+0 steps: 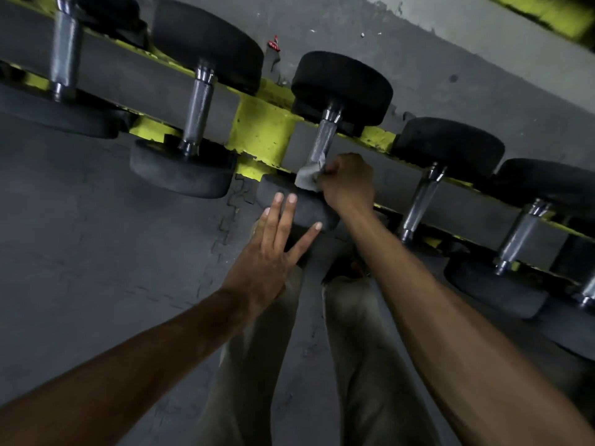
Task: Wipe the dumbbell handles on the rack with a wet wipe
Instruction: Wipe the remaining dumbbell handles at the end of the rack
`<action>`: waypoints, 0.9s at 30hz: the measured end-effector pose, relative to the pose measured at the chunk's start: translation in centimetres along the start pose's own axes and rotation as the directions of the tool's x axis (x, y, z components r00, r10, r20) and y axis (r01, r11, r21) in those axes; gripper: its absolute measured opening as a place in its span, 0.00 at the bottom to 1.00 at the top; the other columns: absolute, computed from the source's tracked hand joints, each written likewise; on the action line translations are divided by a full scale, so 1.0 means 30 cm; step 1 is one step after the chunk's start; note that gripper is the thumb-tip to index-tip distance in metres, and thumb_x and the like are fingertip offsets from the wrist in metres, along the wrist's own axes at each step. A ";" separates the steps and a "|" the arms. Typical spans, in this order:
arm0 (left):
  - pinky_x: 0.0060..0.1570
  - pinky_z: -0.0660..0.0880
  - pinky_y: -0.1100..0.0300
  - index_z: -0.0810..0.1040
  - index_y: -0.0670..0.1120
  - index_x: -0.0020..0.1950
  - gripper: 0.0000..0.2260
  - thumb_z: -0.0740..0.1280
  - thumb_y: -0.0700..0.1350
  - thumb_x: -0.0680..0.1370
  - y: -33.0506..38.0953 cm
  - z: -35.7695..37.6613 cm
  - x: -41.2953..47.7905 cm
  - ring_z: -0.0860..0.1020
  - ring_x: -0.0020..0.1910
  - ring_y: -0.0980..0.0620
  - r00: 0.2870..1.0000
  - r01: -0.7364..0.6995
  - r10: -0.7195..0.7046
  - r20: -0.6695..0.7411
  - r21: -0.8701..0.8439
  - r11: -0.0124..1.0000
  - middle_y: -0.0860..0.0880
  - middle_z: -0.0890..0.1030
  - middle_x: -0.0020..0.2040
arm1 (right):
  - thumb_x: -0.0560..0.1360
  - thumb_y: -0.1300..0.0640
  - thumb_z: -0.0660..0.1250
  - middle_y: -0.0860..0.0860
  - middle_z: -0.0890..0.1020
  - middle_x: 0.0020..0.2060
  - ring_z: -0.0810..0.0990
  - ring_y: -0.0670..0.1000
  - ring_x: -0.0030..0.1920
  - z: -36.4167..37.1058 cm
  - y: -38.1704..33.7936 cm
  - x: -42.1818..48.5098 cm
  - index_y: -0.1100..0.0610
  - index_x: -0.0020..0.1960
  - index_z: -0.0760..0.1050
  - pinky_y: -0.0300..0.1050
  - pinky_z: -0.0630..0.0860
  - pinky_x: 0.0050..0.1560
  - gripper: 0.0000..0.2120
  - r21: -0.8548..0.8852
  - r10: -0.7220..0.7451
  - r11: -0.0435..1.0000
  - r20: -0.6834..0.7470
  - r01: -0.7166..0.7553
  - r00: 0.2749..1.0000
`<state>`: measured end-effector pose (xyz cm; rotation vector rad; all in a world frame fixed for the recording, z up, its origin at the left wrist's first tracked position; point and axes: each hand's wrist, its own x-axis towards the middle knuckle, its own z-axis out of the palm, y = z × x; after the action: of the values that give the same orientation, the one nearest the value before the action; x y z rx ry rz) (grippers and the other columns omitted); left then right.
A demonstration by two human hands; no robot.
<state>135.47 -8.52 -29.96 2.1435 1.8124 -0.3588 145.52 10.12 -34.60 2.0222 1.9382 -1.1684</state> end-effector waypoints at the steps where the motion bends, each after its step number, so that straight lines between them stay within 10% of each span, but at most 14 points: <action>1: 0.79 0.57 0.36 0.36 0.44 0.85 0.31 0.46 0.42 0.84 -0.001 0.000 -0.002 0.46 0.80 0.23 1.000 -0.007 0.007 0.004 0.005 1.000 0.22 0.39 0.79 | 0.74 0.52 0.69 0.53 0.84 0.42 0.83 0.55 0.46 0.010 -0.015 -0.018 0.56 0.45 0.81 0.44 0.69 0.39 0.07 -0.023 -0.049 0.999 -0.113 0.047 0.992; 8: 0.80 0.55 0.36 0.32 0.44 0.84 0.29 0.37 0.41 0.83 -0.005 -0.037 -0.007 0.44 0.80 0.22 0.996 -0.022 0.014 0.087 0.088 0.996 0.21 0.36 0.77 | 0.74 0.60 0.60 0.53 0.82 0.53 0.83 0.62 0.45 -0.041 -0.107 0.092 0.53 0.55 0.81 0.49 0.74 0.32 0.14 -0.631 -0.679 0.623 -0.144 0.462 0.720; 11: 0.81 0.53 0.37 0.30 0.45 0.83 0.30 0.36 0.41 0.82 -0.002 -0.046 -0.012 0.42 0.80 0.23 0.996 -0.023 0.013 0.083 0.117 0.993 0.22 0.35 0.78 | 0.73 0.62 0.60 0.53 0.84 0.47 0.84 0.62 0.40 -0.099 -0.121 0.107 0.54 0.54 0.82 0.49 0.75 0.31 0.16 -0.706 -0.712 0.490 0.015 0.511 0.702; 15: 0.81 0.52 0.38 0.31 0.45 0.84 0.29 0.37 0.40 0.83 0.000 -0.031 -0.012 0.42 0.81 0.24 0.999 -0.015 0.011 0.049 0.082 0.997 0.24 0.35 0.79 | 0.78 0.54 0.63 0.53 0.84 0.50 0.83 0.61 0.51 -0.097 -0.136 0.034 0.52 0.49 0.81 0.47 0.69 0.39 0.07 -0.493 -0.545 0.357 0.579 0.793 0.606; 17: 0.81 0.51 0.37 0.32 0.46 0.84 0.30 0.44 0.40 0.86 0.000 -0.015 -0.007 0.41 0.81 0.24 1.000 -0.010 0.008 0.030 0.076 0.997 0.24 0.35 0.79 | 0.77 0.53 0.65 0.54 0.85 0.49 0.84 0.61 0.50 -0.109 -0.155 0.049 0.53 0.48 0.82 0.49 0.71 0.39 0.07 -0.557 -0.557 0.282 0.568 0.781 0.606; 21: 0.81 0.52 0.36 0.31 0.46 0.84 0.38 0.56 0.42 0.84 0.005 0.007 -0.002 0.38 0.80 0.24 0.999 0.003 -0.005 0.048 0.054 0.999 0.24 0.33 0.78 | 0.73 0.64 0.67 0.56 0.85 0.43 0.85 0.63 0.43 -0.153 -0.153 0.088 0.56 0.47 0.84 0.52 0.78 0.36 0.08 -0.695 -0.630 0.418 0.243 0.585 0.738; 27: 0.81 0.53 0.39 0.40 0.45 0.86 0.48 0.71 0.51 0.78 0.106 -0.077 0.013 0.38 0.82 0.29 0.992 0.087 -0.085 0.091 -0.023 0.996 0.29 0.34 0.81 | 0.76 0.53 0.59 0.55 0.83 0.53 0.81 0.62 0.54 -0.143 -0.063 -0.016 0.52 0.50 0.81 0.51 0.77 0.43 0.12 -0.434 -0.638 0.416 0.487 0.799 0.597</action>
<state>138.66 -7.73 -27.75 2.0020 1.8523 -0.4413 145.80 12.46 -30.54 0.6049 2.6548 -0.6177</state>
